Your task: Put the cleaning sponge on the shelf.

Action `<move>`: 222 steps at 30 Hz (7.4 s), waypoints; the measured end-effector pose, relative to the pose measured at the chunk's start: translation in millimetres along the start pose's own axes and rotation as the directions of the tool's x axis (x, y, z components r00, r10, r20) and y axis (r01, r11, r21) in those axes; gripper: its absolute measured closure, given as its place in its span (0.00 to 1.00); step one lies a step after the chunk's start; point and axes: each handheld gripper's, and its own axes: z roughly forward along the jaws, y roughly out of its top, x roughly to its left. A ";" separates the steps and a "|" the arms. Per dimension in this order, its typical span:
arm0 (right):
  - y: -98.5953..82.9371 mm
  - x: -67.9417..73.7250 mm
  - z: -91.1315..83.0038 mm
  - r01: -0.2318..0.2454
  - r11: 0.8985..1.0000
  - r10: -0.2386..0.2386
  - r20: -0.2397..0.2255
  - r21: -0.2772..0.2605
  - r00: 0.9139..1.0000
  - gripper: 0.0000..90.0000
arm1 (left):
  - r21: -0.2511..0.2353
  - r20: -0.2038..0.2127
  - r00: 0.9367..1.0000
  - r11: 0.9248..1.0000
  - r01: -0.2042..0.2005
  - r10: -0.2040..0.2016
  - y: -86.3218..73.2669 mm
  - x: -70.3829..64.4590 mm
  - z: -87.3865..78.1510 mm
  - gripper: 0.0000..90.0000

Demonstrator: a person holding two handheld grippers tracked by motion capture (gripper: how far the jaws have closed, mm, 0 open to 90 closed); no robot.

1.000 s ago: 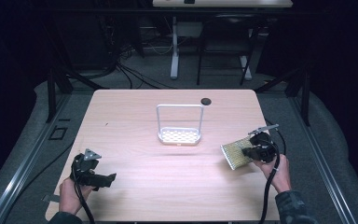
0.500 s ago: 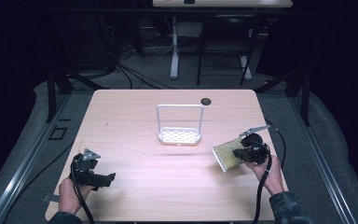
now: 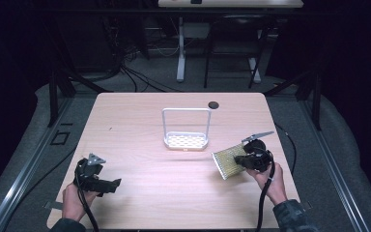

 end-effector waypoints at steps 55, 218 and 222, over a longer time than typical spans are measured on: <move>42.4 90.0 55.9 -0.120 0.992 0.115 -0.102 -0.043 0.988 0.99 | 0.004 -0.011 1.000 1.000 -0.013 0.013 1.8 -3.1 0.5 0.01; 8.2 37.3 -27.5 -0.079 0.983 0.087 0.046 -0.166 0.995 0.16 | -0.027 0.021 0.999 0.999 -0.036 0.036 3.7 -4.1 -0.7 0.00; -4.2 27.8 -34.1 -0.097 0.981 0.107 0.053 -0.171 0.993 0.16 | -0.022 0.027 0.999 0.999 -0.033 0.034 3.7 -4.7 -0.6 0.00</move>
